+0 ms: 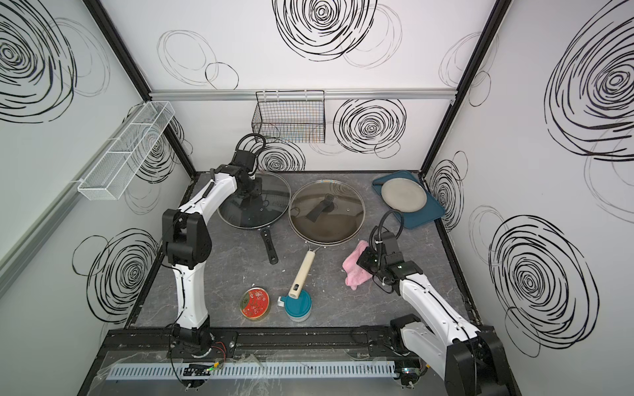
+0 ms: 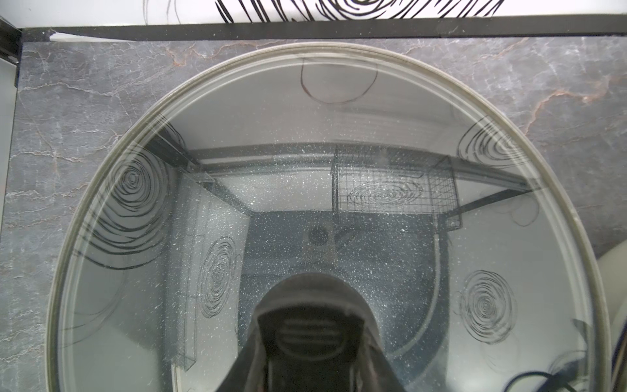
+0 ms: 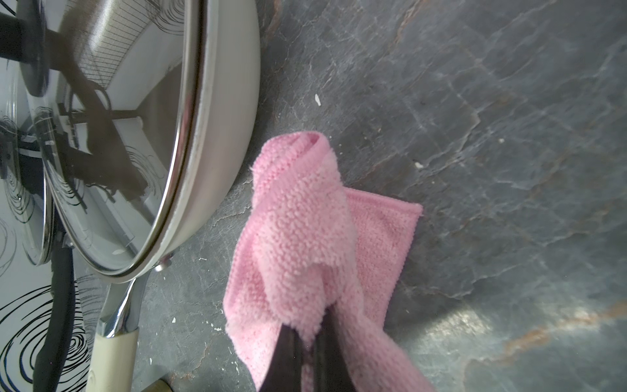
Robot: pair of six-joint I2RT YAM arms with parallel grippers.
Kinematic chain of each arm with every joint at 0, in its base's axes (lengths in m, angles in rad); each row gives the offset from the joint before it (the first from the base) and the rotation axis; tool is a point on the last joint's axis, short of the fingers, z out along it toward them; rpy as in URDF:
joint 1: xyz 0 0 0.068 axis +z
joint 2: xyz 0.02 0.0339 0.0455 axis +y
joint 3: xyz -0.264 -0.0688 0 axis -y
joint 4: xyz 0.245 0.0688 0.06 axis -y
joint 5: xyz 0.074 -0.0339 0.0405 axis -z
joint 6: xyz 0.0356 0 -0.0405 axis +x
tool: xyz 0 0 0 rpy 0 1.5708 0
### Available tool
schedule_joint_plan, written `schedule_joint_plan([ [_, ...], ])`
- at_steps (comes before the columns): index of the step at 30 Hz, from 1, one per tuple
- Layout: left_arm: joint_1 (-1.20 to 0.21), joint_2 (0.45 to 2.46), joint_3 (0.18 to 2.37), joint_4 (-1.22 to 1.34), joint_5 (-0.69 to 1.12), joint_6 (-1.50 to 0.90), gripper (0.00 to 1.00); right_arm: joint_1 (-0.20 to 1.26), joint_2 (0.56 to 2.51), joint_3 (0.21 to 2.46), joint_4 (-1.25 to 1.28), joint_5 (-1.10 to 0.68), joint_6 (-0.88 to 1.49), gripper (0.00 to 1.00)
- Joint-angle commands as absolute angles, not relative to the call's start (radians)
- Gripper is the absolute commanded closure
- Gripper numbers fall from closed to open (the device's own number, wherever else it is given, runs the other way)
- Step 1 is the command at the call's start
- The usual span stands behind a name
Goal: Wipe the pot lid with a cloth
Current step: Pick up the pot lid from the cooking pot.
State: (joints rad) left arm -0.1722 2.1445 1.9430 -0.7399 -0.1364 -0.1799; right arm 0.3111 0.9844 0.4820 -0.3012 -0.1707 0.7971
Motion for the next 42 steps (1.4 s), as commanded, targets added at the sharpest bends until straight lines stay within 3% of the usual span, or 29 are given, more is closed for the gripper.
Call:
schedule_joint_plan([
  [1,-0.157,2.033,1.939,-0.711,-0.115,-0.181,1.0,0.308,0.971,0.482,-0.286,-0.163,0.809,1.0],
  [27,-0.156,1.945,1.965,-0.699,-0.098,-0.18,1.0,0.308,0.957,0.48,-0.278,-0.162,0.81,1.0],
  [42,-0.156,1.814,1.86,-0.615,0.041,-0.213,1.0,0.293,0.971,0.508,-0.268,-0.191,0.78,1.0],
])
